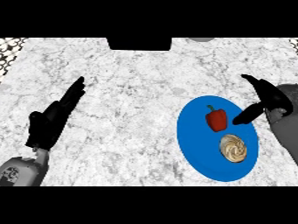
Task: Pick the bell pepper from the plate and place it in the pan
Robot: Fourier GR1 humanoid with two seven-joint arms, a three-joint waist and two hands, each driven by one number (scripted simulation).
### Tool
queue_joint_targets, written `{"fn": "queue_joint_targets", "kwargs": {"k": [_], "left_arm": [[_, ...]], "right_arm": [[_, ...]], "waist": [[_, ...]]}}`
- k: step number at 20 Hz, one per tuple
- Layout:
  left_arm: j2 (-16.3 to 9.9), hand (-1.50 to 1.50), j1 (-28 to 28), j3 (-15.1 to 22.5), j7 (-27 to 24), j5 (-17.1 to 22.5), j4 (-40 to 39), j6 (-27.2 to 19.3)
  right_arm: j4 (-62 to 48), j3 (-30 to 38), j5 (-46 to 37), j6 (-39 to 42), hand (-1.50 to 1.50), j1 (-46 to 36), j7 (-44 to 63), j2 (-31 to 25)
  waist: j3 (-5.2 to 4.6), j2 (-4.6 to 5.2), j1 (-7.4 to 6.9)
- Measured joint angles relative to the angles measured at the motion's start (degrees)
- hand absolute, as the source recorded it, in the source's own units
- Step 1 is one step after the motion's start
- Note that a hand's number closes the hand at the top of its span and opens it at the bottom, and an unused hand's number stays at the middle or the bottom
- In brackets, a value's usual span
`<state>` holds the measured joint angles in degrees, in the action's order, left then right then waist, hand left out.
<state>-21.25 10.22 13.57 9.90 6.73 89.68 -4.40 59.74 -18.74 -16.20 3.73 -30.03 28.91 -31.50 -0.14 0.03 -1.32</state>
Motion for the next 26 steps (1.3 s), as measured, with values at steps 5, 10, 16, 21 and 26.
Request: {"fn": "queue_joint_targets", "kwargs": {"k": [5, 10, 16, 21, 26], "left_arm": [[0.52, 0.00, 0.08, 0.14, -0.50, -0.40, -0.51, 0.40], [0.17, 0.00, 0.53, -0.99, 0.32, -0.48, -0.19, 1.06], [0.68, 0.00, 0.38, -2.73, 1.05, -0.77, -0.06, 2.19], [0.90, 0.00, -2.36, -3.48, 0.46, -1.44, 1.79, 2.88], [2.24, 0.00, -2.13, -3.66, 0.93, -2.94, 1.60, 2.97]], "right_arm": [[-3.44, -2.28, 2.83, 15.85, -1.50, -8.41, 10.37, 1.17], [-7.40, -2.57, 5.97, 25.03, -1.50, -14.32, 19.27, 7.09], [-9.88, -2.47, 4.89, 27.01, -1.50, -16.60, 21.98, 11.25], [-9.09, -3.25, 2.45, 27.62, -1.50, -14.78, 22.92, 11.57], [-8.32, -3.15, 0.51, 28.43, -1.50, -13.43, 23.56, 12.02]], "waist": [[0.01, 0.14, -0.31], [0.06, 0.08, 0.04], [0.10, 0.01, 0.69], [0.11, -0.10, 0.97], [0.11, -0.09, 1.19]]}}
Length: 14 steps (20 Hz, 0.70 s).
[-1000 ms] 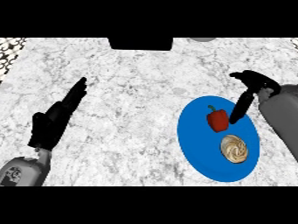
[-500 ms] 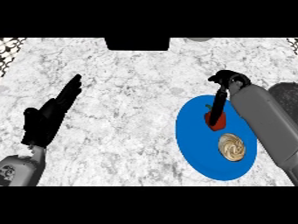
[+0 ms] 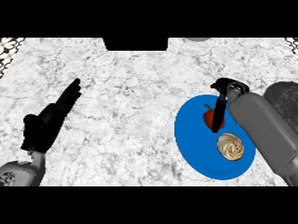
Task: Pick the bell pepper from the plate and place it in the pan
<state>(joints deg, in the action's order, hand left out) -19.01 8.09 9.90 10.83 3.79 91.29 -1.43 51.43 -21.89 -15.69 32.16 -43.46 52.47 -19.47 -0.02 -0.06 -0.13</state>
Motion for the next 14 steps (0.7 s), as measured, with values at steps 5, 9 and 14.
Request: {"fn": "queue_joint_targets", "kwargs": {"k": [5, 9, 14], "left_arm": [[0.38, 0.00, 0.20, -1.52, 0.69, -0.16, 0.51, 1.57], [1.46, 0.00, 0.76, -2.10, 0.76, -1.11, -0.28, 2.21], [3.05, 0.00, 1.16, -2.86, 1.06, -2.80, -0.67, 2.40]], "right_arm": [[0.22, 0.47, -3.06, -0.07, -1.50, 1.23, 0.19, 1.54], [-1.08, 1.32, -6.04, -0.58, -1.50, 2.28, -0.96, 2.37], [-4.06, 3.01, -9.47, -0.63, 1.50, 3.22, -3.51, 3.49]], "waist": [[0.01, 0.02, -0.04], [0.01, 0.07, -0.09], [0.02, 0.11, -0.16]]}}
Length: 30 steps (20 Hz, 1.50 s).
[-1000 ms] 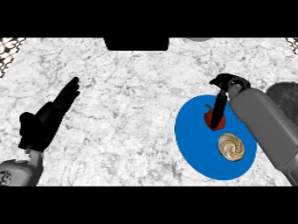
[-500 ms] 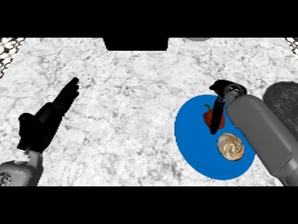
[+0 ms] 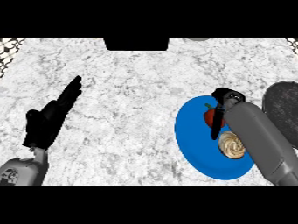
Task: Pick the bell pepper from the plate and place it in the pan
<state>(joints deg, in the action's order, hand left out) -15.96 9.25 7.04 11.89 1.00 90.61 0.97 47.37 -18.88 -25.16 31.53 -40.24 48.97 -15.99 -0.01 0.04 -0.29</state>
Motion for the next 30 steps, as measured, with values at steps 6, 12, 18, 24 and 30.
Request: {"fn": "queue_joint_targets", "kwargs": {"k": [6, 12, 18, 24, 30], "left_arm": [[0.86, 0.00, -1.37, -0.59, -1.36, -0.99, -0.01, 1.12], [2.65, 0.00, -0.76, -0.84, -0.18, -2.79, 0.56, 1.03], [2.35, 0.00, -1.69, -2.57, 0.25, -2.35, 1.74, 2.97], [2.12, 0.00, -3.40, -3.92, 0.77, -2.28, 2.07, 2.47], [1.72, 0.00, -5.20, -5.63, 1.25, -2.16, 2.10, 1.35]], "right_arm": [[-1.10, -0.06, -2.53, 2.63, 1.50, 0.28, -4.51, 0.78], [-0.18, 1.55, -4.71, 3.88, 1.50, 1.19, -5.96, 1.40], [5.23, 2.02, -7.63, 1.82, 1.50, 2.80, -4.74, 3.25], [23.12, -3.15, -11.67, -4.70, 1.50, 10.13, -9.66, 1.81], [43.71, -8.28, -18.27, -15.48, 1.50, 17.52, -16.68, -2.65]], "waist": [[-0.26, -0.28, -0.03], [-0.33, -0.35, 0.11], [-0.12, -0.22, 0.22], [-0.03, -1.46, 3.06], [0.08, -3.05, 6.96]]}}
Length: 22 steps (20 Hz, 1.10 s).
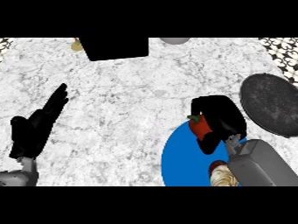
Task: Pick the bell pepper from the plate and place it in the pan
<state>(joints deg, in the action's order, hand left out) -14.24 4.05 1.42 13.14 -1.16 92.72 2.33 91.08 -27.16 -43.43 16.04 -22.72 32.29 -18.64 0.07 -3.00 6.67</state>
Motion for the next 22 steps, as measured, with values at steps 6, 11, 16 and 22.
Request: {"fn": "queue_joint_targets", "kwargs": {"k": [6, 11, 16, 22], "left_arm": [[-0.73, 0.00, -1.67, -1.13, -0.98, 0.34, 0.75, 0.17], [-0.48, 0.00, -0.74, -0.53, -1.25, 0.35, 1.31, 0.78], [0.20, 0.00, 1.80, 0.31, -1.68, 0.25, -0.11, 1.75], [1.28, 0.00, 2.72, 1.51, -0.92, -0.81, 0.48, 1.94]], "right_arm": [[21.85, -0.28, -5.50, -9.76, 1.50, 11.72, -2.20, -6.45], [34.86, 4.14, -7.28, -19.08, 1.50, 27.92, -4.86, -11.70], [37.88, 11.28, -2.28, -28.71, 1.50, 40.35, -11.18, -11.91], [25.22, 21.59, 8.73, -35.12, 1.50, 41.75, -25.26, -11.43]], "waist": [[0.02, 0.51, 0.65], [0.06, 1.64, -1.02], [0.05, 2.43, -3.40], [0.03, 2.86, -5.64]]}}
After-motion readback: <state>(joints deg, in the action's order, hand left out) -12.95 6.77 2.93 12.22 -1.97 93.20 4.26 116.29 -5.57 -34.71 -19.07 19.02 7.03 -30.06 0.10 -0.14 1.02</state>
